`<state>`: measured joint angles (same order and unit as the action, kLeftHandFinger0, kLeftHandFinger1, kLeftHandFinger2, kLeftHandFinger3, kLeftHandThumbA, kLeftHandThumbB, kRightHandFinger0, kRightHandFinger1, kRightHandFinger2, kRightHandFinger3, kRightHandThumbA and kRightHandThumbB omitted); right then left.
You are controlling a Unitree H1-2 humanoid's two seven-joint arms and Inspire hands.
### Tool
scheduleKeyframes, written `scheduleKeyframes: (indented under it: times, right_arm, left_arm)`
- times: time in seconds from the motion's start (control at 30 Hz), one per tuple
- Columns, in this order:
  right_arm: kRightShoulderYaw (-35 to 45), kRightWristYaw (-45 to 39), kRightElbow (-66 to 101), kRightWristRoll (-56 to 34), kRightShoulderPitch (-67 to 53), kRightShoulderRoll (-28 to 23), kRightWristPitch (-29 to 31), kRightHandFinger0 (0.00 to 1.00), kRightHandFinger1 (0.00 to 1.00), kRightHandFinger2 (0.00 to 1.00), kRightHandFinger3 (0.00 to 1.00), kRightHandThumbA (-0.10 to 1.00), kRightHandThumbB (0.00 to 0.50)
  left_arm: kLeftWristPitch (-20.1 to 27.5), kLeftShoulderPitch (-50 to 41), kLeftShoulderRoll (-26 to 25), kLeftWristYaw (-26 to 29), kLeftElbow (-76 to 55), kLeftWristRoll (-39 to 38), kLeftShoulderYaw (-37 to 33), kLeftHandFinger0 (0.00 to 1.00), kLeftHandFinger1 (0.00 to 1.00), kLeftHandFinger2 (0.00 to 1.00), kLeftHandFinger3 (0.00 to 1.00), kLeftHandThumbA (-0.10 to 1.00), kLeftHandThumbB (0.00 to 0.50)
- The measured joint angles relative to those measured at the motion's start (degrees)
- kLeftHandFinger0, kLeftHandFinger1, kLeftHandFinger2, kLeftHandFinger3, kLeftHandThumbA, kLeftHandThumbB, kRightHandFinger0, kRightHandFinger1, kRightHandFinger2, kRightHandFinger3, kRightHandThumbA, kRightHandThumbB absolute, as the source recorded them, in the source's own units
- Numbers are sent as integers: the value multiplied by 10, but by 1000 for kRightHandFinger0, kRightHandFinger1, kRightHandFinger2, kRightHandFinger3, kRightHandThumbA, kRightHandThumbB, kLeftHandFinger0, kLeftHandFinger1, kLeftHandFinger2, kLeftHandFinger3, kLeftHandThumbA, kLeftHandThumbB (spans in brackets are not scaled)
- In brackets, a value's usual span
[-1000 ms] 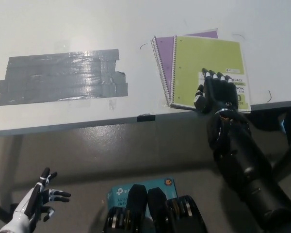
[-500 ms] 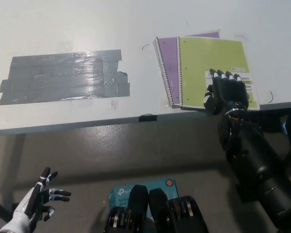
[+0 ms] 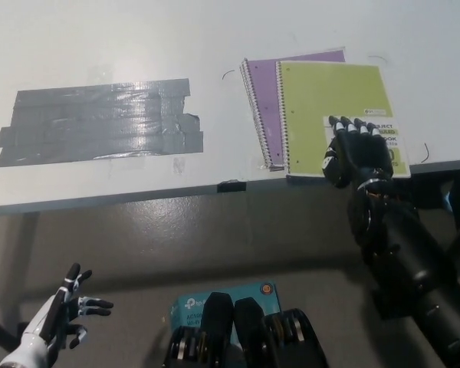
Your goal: The robot uses its right hand to align two notebooks stacked together until they are fully overlapped
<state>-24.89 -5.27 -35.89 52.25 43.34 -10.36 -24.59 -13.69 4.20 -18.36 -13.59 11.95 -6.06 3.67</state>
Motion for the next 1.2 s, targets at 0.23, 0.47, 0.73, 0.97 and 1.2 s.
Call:
scheduleKeyframes:
  times: [0.23,0.47,0.73,0.97,1.2]
  right_arm:
    - [-69,-3,-6,4,11,-35,34,1000,1000,1000,1000,1000,470]
    - [-100,-16,-12,1,30,-58,71,1000,1000,1000,1000,1000,479]
    - [-109,-45,-19,-2,48,-67,88,1000,1000,1000,1000,1000,500]
    - [-109,-58,-27,-3,57,-68,94,1000,1000,1000,1000,1000,491]
    - [-109,-64,-26,-2,59,-64,91,1000,1000,1000,1000,1000,490]
  left_arm:
    - [0,0,0,0,0,0,0,461,569,493,1000,1000,500]
    - [1,0,0,0,1,0,-1,488,591,514,1000,1000,500]
    - [1,0,0,0,1,2,-2,524,592,480,1000,1000,500]
    - [1,2,0,0,1,2,-2,403,549,468,1000,1000,500]
    - [1,6,0,0,0,1,-2,434,547,486,1000,1000,500]
